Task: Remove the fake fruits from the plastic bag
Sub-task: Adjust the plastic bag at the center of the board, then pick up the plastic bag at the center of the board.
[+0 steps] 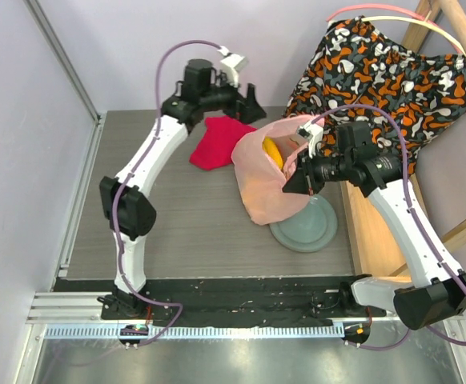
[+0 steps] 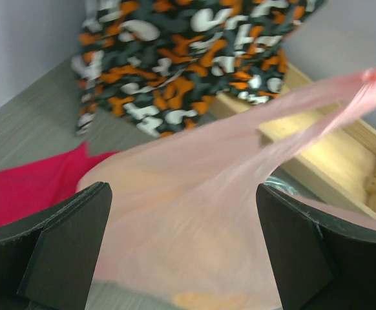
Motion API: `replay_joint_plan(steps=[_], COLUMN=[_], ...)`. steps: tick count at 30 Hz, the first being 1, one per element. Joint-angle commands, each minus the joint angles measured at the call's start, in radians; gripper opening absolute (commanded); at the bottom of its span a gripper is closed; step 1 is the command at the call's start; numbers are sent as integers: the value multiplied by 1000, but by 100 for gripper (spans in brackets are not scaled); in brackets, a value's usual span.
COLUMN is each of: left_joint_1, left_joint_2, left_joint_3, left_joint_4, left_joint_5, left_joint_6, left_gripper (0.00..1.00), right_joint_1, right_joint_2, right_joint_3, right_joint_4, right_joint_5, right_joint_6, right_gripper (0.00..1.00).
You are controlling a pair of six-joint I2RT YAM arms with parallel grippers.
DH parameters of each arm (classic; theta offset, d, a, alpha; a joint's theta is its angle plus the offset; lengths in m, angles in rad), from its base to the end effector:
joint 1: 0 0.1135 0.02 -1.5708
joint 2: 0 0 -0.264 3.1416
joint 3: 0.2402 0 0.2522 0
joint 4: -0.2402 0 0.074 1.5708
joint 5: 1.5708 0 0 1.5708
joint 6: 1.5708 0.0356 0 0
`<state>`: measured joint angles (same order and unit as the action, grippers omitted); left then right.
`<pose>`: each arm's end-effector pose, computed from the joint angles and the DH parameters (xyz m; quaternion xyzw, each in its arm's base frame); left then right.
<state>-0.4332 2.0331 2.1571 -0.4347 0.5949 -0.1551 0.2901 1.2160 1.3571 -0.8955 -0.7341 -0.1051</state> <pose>0.4200 -0.2162 0.4080 0.2781 0.7411 -0.3900 0.4705 0.2189 0.0902 0.3861 -0.3079 0.8121 0.3622 0.3385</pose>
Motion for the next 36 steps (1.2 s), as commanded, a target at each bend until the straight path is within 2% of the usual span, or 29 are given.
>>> replay_joint_plan(steps=[1,6,11,14,18,21,26,29,30,34,36], left_joint_1=[-94,-165,-165,-165,-186,-222,-256,-256,-256,-217,-158], left_joint_2=[24,42,-25,-22,100,168,214,204,196,109,28], left_joint_3=[128,130,17,1,182,222,265,259,259,239,230], left_joint_4=[116,96,71,96,117,178,192,162,133,103,79], left_joint_5=[48,60,65,39,19,-49,-34,-12,-23,-124,-225], left_joint_6=[-29,-11,46,68,45,71,84,107,130,167,161], left_gripper=[100,98,97,98,99,99,70,43,3,0,0], right_joint_1=[-3,-22,-29,-29,-29,-29,-31,-35,-39,-40,-40], right_joint_2=[-62,-78,-85,-81,-75,-75,-69,-53,-47,41,101], right_joint_3=[-30,-53,-61,-56,-55,-58,-64,-44,-38,74,193], right_joint_4=[-39,-20,3,9,9,15,32,44,47,55,72], right_joint_5=[-1,-1,-2,-8,-8,-7,-5,-5,-4,42,62], right_joint_6=[-16,-1,4,13,13,21,36,51,53,4,-31], right_gripper=[2,2,3,3,4,4,4,4,4,1,1])
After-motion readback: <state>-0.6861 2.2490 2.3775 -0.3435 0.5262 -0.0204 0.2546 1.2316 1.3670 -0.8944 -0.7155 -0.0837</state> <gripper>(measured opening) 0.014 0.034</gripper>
